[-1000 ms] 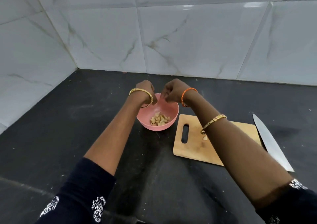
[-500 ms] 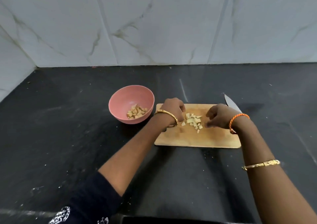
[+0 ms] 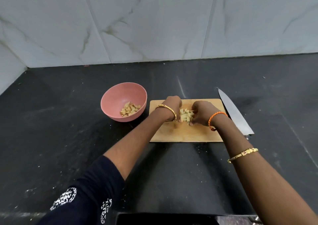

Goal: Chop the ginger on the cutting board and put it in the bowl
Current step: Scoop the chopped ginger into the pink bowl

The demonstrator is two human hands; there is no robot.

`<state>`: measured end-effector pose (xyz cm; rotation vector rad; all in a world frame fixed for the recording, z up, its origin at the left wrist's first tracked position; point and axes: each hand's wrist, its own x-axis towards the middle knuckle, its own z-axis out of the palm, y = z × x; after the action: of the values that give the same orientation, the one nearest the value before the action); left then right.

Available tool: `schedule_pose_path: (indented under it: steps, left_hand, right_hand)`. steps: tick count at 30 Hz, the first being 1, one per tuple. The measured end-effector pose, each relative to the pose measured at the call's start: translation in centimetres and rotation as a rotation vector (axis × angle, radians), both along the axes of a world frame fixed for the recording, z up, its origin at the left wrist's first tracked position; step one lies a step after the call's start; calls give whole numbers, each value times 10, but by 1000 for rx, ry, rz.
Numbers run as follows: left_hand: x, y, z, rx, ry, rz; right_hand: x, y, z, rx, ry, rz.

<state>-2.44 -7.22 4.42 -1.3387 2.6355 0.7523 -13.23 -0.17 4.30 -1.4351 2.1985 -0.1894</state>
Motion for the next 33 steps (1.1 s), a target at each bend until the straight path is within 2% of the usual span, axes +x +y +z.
schedule_pose_path:
  steps: [8,13,17,28,33]
  left_hand:
    - [-6,10,-1,-71,0,-40]
    - [-6,22,-10,-77,72,72]
    - [-4,25,-7,-17,135,171]
    - [-4,22,12,166,232,285]
    - [-5,13,22,159,268,322]
  right_hand:
    - [5,-4,6,-18,-20,108]
    - [12,0,3,-73,-28,61]
    - [11,3,2,-105,-120,-30]
    - [-3,3,13,-74,-422,-169]
    - [-8,-6,25,-56,-530,-219]
